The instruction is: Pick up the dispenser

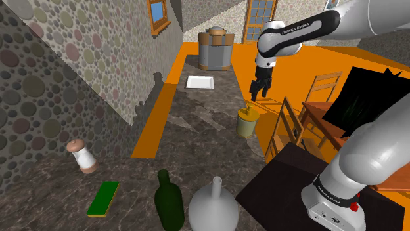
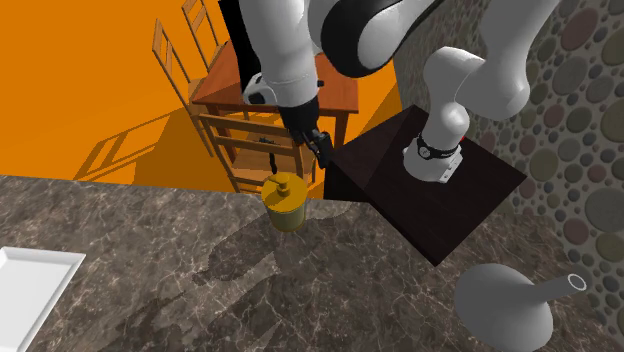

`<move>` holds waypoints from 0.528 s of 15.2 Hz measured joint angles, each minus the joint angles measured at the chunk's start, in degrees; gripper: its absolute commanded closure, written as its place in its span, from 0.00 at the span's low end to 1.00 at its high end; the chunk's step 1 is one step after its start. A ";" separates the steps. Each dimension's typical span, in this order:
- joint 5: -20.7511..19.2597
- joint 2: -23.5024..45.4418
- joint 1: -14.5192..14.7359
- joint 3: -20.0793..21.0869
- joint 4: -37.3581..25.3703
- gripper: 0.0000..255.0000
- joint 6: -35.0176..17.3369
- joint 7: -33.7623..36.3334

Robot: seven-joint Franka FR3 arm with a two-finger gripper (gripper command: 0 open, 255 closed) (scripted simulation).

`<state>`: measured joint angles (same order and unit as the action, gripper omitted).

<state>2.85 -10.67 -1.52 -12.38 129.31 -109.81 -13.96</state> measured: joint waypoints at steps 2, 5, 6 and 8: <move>0.58 3.98 -0.31 -0.79 -1.80 0.00 -1.65 -1.59; 2.02 10.73 -0.77 -1.63 -4.92 0.00 -4.35 -3.91; 2.57 13.14 -1.04 -1.90 -6.20 0.00 -5.18 -4.83; 3.45 16.91 -1.49 -2.16 -8.71 0.00 -5.89 -6.11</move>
<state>6.30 6.24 -3.00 -14.55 120.60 -115.70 -20.07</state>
